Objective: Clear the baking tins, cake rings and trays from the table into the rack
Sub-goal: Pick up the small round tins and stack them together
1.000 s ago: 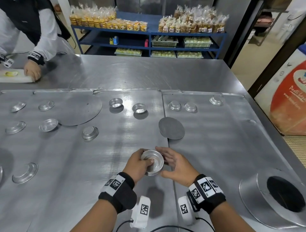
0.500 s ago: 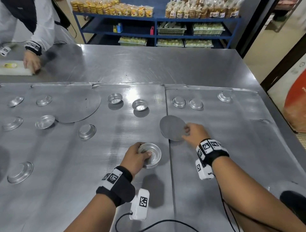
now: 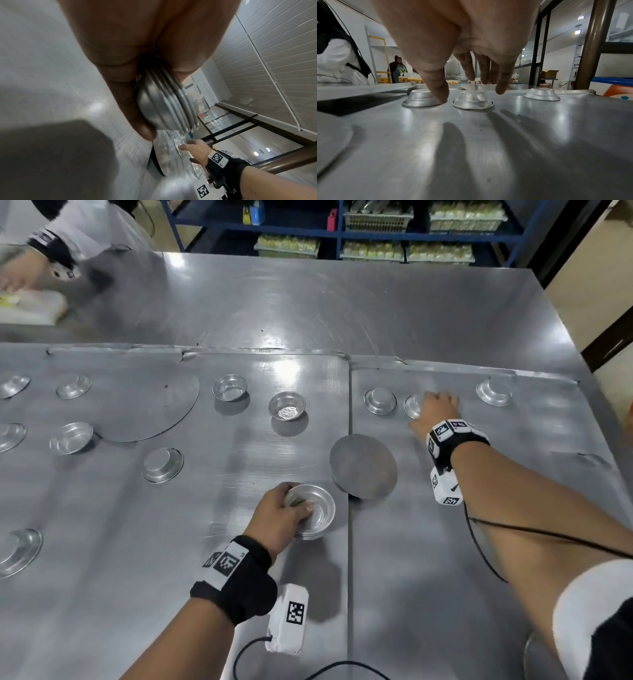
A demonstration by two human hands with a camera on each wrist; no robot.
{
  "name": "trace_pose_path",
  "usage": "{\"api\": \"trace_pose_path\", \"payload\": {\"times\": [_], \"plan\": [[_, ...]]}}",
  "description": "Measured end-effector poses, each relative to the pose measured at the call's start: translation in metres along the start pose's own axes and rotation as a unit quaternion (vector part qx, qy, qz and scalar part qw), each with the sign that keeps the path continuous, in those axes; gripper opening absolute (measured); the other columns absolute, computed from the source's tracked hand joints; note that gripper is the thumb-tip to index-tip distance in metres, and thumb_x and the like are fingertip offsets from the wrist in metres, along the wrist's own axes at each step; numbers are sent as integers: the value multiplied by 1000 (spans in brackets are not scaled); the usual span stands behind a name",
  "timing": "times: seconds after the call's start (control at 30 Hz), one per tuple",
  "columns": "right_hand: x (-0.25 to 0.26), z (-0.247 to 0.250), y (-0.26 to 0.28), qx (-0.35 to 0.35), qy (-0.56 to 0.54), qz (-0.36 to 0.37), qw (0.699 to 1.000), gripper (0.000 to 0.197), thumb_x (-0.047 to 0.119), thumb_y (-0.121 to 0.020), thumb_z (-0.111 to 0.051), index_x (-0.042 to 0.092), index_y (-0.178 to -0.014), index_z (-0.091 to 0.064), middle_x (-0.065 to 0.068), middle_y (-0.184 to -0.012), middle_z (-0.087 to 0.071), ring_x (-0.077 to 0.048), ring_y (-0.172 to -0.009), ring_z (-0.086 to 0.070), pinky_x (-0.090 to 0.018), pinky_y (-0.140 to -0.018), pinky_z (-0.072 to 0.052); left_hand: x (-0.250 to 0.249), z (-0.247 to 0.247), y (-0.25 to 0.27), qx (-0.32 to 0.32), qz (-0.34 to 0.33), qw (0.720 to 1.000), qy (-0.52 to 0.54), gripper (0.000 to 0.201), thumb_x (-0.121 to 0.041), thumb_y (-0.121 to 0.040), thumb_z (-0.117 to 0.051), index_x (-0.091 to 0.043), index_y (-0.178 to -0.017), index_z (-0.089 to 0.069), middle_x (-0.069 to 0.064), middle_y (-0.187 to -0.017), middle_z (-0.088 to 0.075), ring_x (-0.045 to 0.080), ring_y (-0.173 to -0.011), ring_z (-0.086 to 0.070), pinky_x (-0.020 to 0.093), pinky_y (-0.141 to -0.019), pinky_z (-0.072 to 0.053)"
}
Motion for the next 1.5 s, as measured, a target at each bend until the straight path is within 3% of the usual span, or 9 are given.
{"api": "trace_pose_path", "payload": {"times": [0.2, 0.3, 0.47, 0.7, 0.93, 1.13, 1.27, 1.37, 1.5], "plan": [[-8, -5, -25, 21, 14, -28, 999, 63, 33, -75, -72, 7, -126, -46, -20, -126, -48, -38, -121, -38, -44, -93, -42, 2, 3, -5, -10, 0, 1000, 10, 32, -12, -75, -69, -6, -107, -66, 7, -87, -70, 18, -77, -65, 31, -66, -50], [-11, -6, -26, 16, 7, -40, 999, 56, 31, -77, -68, 6, -124, -50, -21, -124, -50, -39, -120, -39, -44, -95, -41, 3, 5, -4, -17, 0, 1000, 13, 28, -5, -79, -69, -7, -106, -66, 6, -87, -70, 17, -77, -65, 30, -68, -50], [-10, 2, -11, -13, -57, -45, 997, 75, 27, -71, -84, 2, -127, -41, -22, -128, -49, -40, -122, -43, -44, -96, -43, 5, 4, 3, -19, 4, 1000, 24, 34, -13, -70, -68, -8, -104, -66, 7, -87, -70, 19, -78, -65, 32, -69, -52], [-3, 18, 45, -54, -137, -20, 989, 73, 20, -67, -85, -1, -124, -45, -23, -123, -55, -41, -112, -55, -42, -89, -48, 6, 4, 24, -10, -3, 1000, 26, 31, -12, -69, -67, -11, -100, -66, 7, -87, -70, 19, -78, -66, 33, -68, -53], [23, 29, 136, -96, -242, 40, 965, 72, 28, -64, -88, 20, -127, -53, -11, -121, -54, -29, -108, -57, -34, -94, -47, 13, 14, 49, -3, -7, 1000, 6, 23, 5, -84, -65, -4, -106, -65, 10, -88, -68, 20, -76, -64, 32, -65, -52], [54, 29, 230, -126, -388, 106, 907, 71, 25, -57, -92, 25, -116, -52, 2, -119, -49, -16, -99, -61, -30, -88, -56, 20, 24, 70, 4, 12, 999, 39, 19, 1, -89, -63, -6, -106, -65, 10, -89, -68, 23, -75, -64, 34, -64, -53], [73, 24, 285, -64, -571, 108, 812, 70, 16, -58, -95, 28, -113, -54, 3, -117, -61, -8, -106, -66, -27, -91, -56, 21, 26, 83, 12, 25, 996, 82, 14, -18, -93, -66, -7, -102, -69, 6, -87, -70, 22, -76, -65, 34, -69, -54], [87, 21, 321, -13, -625, 123, 770, 67, 10, -60, -93, 26, -113, -55, 6, -118, -63, -7, -111, -65, -27, -95, -54, 20, 26, 89, 20, 24, 996, 83, 32, -38, -96, -61, -9, -105, -69, 6, -91, -74, 22, -81, -70, 35, -68, -56], [97, 13, 349, 25, -638, 150, 755, 68, 1, -59, -92, 20, -113, -56, 2, -118, -67, -8, -111, -65, -23, -96, -52, 19, 28, 92, 52, 13, 997, 61, 63, -69, -80, -61, -14, -108, -71, 12, -102, -76, 31, -98, -72, 47, -90, -56]]}}
Point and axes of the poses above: each hand's wrist, its own y-axis away from the middle knuckle, its own z-axis out of the back of the hand, x = y × z, the point moved 4 cm from there along -y, towards the middle knuckle
